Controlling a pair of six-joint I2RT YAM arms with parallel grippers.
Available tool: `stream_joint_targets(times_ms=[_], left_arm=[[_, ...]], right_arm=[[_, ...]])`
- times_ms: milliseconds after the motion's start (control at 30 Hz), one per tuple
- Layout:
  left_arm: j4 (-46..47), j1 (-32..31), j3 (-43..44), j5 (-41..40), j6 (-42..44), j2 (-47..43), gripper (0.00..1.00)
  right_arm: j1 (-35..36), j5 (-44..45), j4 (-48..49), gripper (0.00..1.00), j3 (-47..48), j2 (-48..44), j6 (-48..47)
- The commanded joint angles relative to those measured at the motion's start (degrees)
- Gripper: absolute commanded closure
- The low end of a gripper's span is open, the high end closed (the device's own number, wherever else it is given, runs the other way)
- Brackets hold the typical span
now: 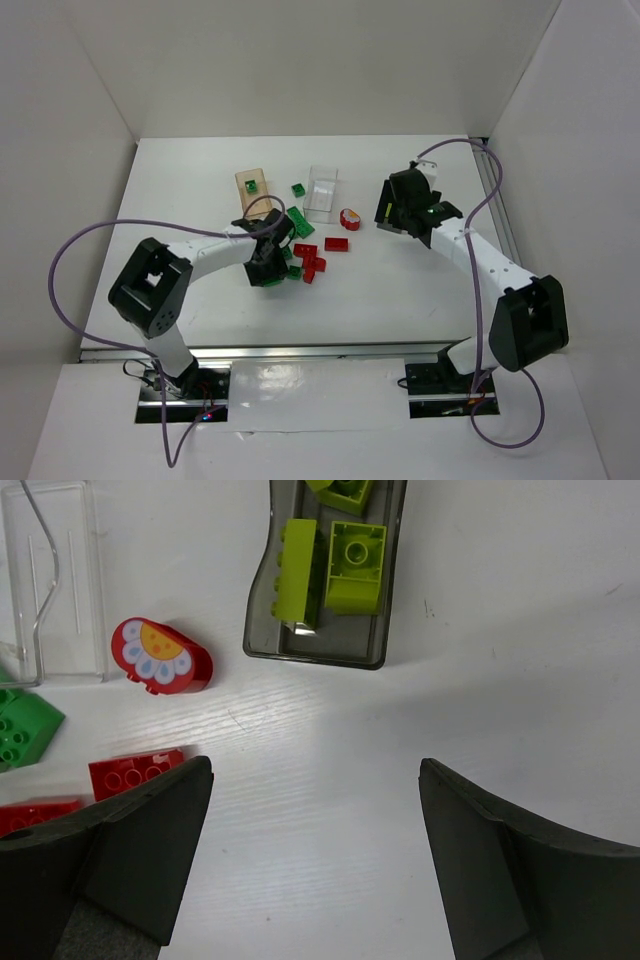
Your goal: Sort the legos into containers by color
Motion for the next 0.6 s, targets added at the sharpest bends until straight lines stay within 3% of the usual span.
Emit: stream_joint_targets(times_ms=[0,167,267,400,567], left_arm=[[-0.60,0.12,1.51,-1.64,-1.08,1.06,0.42],[-5.50,0.12,5.72,-4.54,1.55,-1.48,0.59],[-8.06,0.65,10.89,-7.17,5.15,-4.56,0.63],[-8.59,7.39,19.52,-7.18,10.78,-3.00,0.63],[-10.43,13.21,34.71,-6.65,17.37,7.45,0.63]], right_arm=[[0.17,0.28,0.81,0.09,0.89,0.94,-0.53],[0.17,0.89,-0.85,0.09,2.64,0.94,-0.53],[0.17,2.03,-2.25,0.09,4.13,1.47,-0.53],[0.17,2.57,-4.63,0.09,6.68,1.47,-0.53],[-1.49,3.09,-7.27,0.08,9.76,3.22,-0.53]])
